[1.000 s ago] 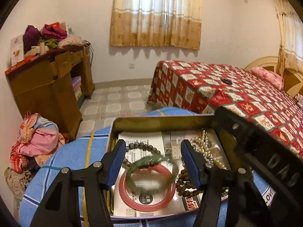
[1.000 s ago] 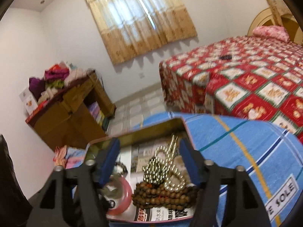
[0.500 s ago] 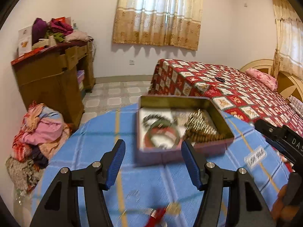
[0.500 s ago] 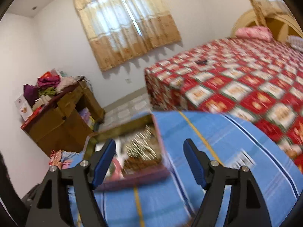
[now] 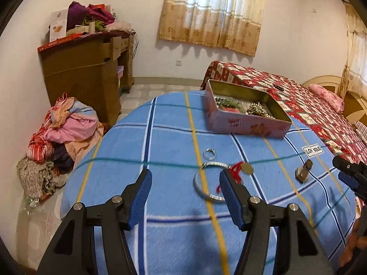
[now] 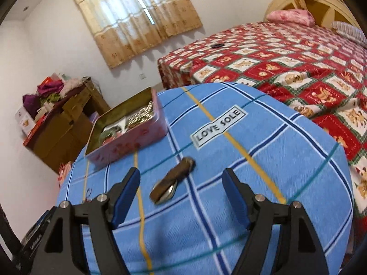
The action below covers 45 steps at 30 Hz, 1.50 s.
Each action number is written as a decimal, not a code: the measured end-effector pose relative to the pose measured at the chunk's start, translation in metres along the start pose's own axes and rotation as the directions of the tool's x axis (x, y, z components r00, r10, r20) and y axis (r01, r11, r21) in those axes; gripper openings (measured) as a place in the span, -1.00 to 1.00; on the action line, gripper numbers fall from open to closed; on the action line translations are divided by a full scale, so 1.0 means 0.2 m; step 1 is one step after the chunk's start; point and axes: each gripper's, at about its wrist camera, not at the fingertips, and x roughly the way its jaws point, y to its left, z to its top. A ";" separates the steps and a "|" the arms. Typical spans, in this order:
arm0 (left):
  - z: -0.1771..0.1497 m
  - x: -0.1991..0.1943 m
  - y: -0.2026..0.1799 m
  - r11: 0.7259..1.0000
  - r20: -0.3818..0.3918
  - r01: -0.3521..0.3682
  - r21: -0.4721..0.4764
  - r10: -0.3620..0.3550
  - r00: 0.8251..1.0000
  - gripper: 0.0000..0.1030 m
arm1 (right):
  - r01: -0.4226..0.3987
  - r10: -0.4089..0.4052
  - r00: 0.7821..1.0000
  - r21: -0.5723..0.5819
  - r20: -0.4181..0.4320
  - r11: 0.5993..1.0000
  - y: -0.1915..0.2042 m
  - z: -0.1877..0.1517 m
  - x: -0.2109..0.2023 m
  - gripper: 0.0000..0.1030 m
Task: Organize jewelry
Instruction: 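Withdraw both open tools from the tin back over the table, then grasp the brown-strap wristwatch by its strap with the right tool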
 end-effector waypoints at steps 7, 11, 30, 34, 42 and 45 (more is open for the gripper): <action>-0.06 0.00 -0.02 0.998 -0.035 0.055 0.018 -0.054 0.998 0.20 | -0.025 0.023 0.999 -0.100 -0.025 0.995 0.08 -0.08 -0.02 0.23; -0.05 -0.02 -0.10 0.988 -0.017 0.133 0.077 -0.132 0.991 0.19 | -0.045 0.040 0.998 -0.107 -0.049 0.993 0.09 -0.11 0.00 0.05; 0.04 0.30 -0.24 0.979 -0.230 0.161 0.123 -0.129 0.964 -0.65 | -0.103 0.099 0.990 -0.031 -0.100 0.994 0.04 -0.12 0.05 0.06; 0.04 0.29 -0.24 0.970 -0.235 0.204 0.129 -0.170 0.957 -0.96 | -0.107 0.106 0.988 -0.005 -0.115 0.994 0.02 -0.12 0.07 0.06; 0.16 0.01 -0.17 0.949 -0.006 0.303 0.085 -0.304 0.953 -1.00 | -0.103 0.106 0.991 0.033 -0.085 0.994 -0.03 -0.11 0.04 0.06; 0.21 -0.07 -0.12 0.950 0.046 0.303 0.070 -0.307 0.951 -1.00 | -0.113 0.114 0.989 0.022 -0.091 0.993 -0.01 -0.12 0.04 0.07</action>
